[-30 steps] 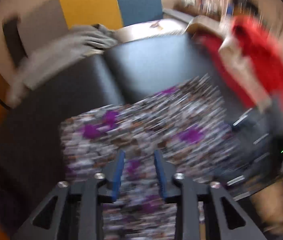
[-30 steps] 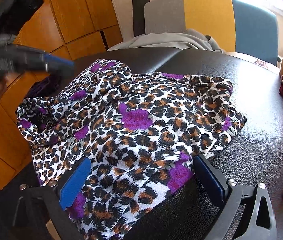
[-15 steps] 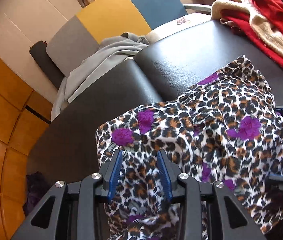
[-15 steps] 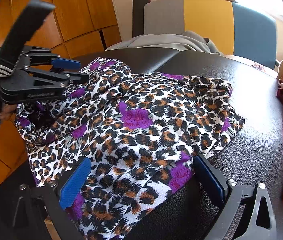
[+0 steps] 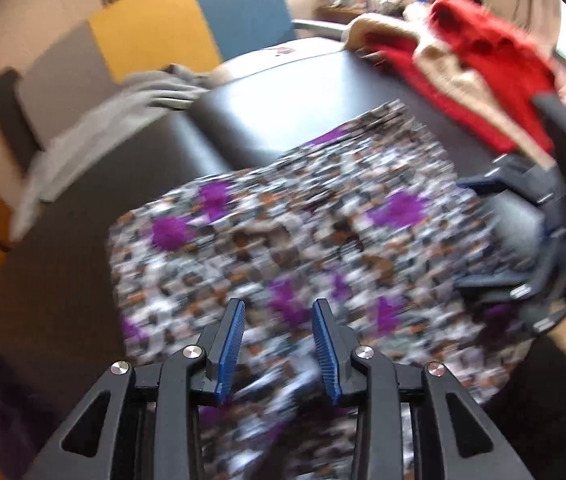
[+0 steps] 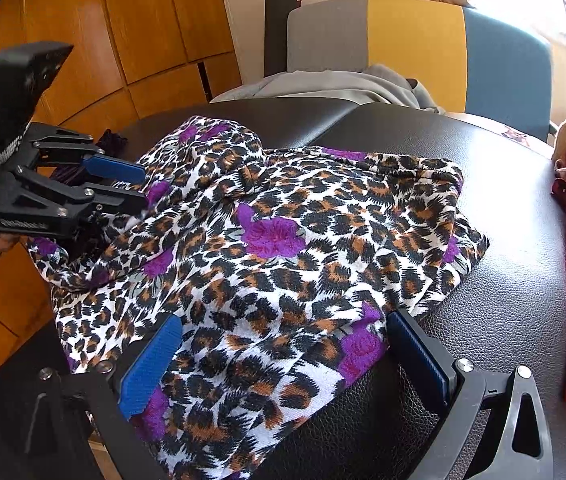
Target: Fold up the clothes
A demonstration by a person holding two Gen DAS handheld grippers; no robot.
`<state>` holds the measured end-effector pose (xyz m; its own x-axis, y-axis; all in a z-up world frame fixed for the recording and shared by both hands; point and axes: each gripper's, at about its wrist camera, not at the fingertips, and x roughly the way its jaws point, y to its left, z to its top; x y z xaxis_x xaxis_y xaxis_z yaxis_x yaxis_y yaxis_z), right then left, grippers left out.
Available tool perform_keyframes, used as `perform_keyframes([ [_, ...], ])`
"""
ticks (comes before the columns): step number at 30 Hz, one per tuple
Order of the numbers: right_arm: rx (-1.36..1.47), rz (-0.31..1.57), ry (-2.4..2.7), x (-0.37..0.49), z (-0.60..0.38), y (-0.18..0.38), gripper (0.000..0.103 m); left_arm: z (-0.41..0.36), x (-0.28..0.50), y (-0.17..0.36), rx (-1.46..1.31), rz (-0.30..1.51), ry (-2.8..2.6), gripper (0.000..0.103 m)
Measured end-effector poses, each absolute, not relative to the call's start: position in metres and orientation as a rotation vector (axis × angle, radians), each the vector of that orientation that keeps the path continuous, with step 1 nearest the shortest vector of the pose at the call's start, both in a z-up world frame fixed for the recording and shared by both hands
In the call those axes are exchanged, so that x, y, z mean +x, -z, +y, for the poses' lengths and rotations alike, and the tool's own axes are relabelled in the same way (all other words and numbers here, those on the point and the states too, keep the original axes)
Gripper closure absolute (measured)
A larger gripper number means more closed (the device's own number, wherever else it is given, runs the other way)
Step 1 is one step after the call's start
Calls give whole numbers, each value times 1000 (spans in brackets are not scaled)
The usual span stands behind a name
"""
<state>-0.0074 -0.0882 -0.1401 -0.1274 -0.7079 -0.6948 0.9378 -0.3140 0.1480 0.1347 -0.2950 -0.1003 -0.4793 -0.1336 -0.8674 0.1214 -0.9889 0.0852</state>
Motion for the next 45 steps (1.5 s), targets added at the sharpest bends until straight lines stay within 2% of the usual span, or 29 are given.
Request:
perform_keyframes([
  [10,818,322,1708,-12,-83,140,0,-321,103,97,1663,172,2678,68],
  [16,812,317,1709,-12,-83,140,0,-319,90,110,1795,139,2643,67],
  [24,807,307,1707,-12,-81,140,0,-291,85,113,1770,-252,2513,67],
  [26,806,316,1711,-12,-82,140,0,-289,83,123,1782,-269,2452,66],
  [29,804,339,1719,-10,-84,140,0,-299,85,124,1738,-93,2456,66],
  [30,803,349,1723,-9,-85,140,0,-305,86,124,1723,-8,2457,75],
  [31,801,360,1726,-8,-85,141,0,-316,87,121,1707,120,2457,89],
  [32,801,367,1729,-7,-86,141,0,-329,91,119,1693,276,2462,97],
  [34,802,382,1733,-5,-87,141,0,-353,102,115,1647,556,2488,100],
  [38,804,415,1741,-3,-90,142,0,-382,127,91,1483,879,2555,101],
  [40,804,420,1745,-2,-91,142,0,-384,138,71,1387,977,2609,101],
  [45,806,419,1746,-2,-91,142,0,-371,131,44,1342,964,2692,101],
])
